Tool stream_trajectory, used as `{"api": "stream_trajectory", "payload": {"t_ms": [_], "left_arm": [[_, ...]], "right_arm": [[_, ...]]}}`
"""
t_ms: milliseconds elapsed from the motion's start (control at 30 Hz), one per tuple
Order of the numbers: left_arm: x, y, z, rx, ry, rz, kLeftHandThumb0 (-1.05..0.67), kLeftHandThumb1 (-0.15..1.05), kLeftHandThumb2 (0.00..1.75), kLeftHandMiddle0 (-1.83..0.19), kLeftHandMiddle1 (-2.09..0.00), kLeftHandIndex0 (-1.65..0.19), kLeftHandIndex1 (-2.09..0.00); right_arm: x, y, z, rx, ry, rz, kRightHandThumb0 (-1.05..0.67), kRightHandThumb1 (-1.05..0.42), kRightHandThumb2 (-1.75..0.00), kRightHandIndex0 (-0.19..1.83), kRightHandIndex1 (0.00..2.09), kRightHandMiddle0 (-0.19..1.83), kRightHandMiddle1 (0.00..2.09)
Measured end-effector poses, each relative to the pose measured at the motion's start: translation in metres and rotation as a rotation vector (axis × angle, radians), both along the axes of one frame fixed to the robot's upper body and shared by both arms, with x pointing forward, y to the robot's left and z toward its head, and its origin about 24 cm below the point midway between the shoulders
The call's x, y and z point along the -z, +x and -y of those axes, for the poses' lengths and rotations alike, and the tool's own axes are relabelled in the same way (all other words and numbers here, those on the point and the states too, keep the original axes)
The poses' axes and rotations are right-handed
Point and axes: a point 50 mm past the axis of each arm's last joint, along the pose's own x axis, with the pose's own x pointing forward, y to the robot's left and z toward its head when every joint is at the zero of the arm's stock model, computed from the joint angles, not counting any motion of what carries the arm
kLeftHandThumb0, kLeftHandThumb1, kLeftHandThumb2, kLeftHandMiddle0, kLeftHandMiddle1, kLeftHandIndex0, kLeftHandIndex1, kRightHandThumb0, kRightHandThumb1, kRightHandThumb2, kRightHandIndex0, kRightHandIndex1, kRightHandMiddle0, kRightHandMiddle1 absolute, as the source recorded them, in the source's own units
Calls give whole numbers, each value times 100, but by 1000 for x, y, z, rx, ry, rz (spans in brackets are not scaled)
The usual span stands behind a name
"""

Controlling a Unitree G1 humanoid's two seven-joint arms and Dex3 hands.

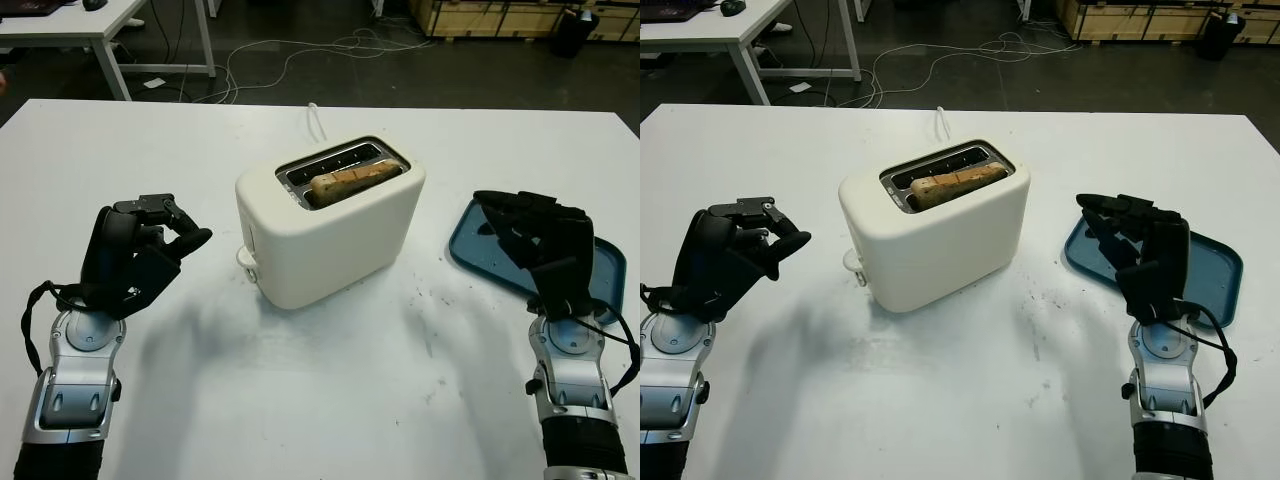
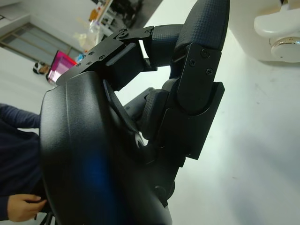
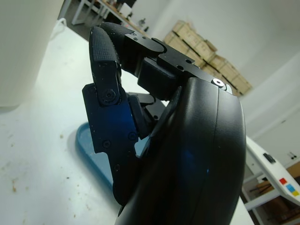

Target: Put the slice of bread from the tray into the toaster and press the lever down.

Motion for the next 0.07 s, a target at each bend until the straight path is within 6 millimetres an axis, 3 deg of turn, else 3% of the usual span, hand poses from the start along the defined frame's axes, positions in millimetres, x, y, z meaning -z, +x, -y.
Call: {"api": "stream_trajectory", "payload": {"t_ms": [67], "left_arm": [[1,0,0,-2,2,-3,-93,86,6,-129,-141,-110,-123]], "right_arm": [[-1,0,1,3,-4,1,-65,-92,-13,82,124,121,12]]}}
